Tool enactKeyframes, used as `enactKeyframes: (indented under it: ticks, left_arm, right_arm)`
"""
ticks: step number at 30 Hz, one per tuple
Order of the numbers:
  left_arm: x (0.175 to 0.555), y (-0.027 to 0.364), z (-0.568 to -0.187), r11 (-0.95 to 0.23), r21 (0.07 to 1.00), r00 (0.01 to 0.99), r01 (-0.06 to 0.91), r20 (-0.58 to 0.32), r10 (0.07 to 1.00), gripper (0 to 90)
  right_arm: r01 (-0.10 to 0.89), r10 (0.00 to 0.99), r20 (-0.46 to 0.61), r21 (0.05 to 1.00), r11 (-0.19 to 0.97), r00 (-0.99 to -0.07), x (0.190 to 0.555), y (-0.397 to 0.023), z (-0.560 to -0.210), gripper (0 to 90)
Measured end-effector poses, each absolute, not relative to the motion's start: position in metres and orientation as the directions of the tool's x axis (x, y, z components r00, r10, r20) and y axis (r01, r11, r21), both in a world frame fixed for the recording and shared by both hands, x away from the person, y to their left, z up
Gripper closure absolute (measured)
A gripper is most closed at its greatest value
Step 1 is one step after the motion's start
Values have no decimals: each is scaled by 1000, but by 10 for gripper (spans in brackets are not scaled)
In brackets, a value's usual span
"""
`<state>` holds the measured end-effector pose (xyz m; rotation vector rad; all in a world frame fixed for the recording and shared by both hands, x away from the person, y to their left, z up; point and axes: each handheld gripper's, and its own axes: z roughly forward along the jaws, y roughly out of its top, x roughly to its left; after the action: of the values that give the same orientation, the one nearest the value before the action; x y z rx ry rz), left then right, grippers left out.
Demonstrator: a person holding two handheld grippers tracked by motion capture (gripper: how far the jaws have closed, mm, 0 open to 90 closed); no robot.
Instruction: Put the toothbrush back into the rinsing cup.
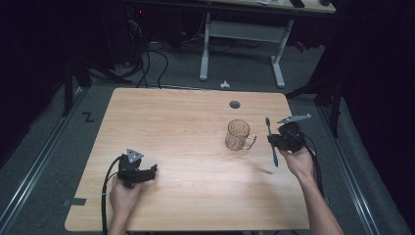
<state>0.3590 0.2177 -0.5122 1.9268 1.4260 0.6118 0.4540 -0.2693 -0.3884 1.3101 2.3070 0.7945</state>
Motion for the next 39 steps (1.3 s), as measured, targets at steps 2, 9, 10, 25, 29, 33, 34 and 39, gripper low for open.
enactKeyframes:
  ticks: [2,9,10,25,29,33,34,39]
  left_arm:
    - [359,218,-512,-193,737,298,648,-13,955,183]
    - [359,218,-512,-193,737,298,648,-12,955,183]
    - [359,218,-512,-193,737,298,648,-12,955,183]
    - [359,218,-512,-193,737,298,648,-12,955,183]
    - [359,218,-512,-193,737,297,648,-12,955,183]
    - [359,218,-512,-193,737,298,648,-12,955,183]
    - [359,218,-512,-193,737,298,648,-12,955,183]
    - [359,218,-512,-193,736,298,648,-11,955,182]
  right_arm:
    - [649,864,-33,646,402,-502,452,-269,-387,794]
    - [632,861,-6,676,379,-509,447,-267,-385,795]
    - [628,859,1,683,373,-511,446,-266,-385,795]
    - [580,835,32,734,354,-549,438,-264,-380,796]
    - [559,829,33,753,347,-559,436,-263,-379,795]
    - [536,824,26,772,343,-566,435,-261,-377,795]
    - [531,822,27,775,342,-568,435,-260,-376,795]
    - [510,816,30,794,332,-577,435,-259,-373,795]
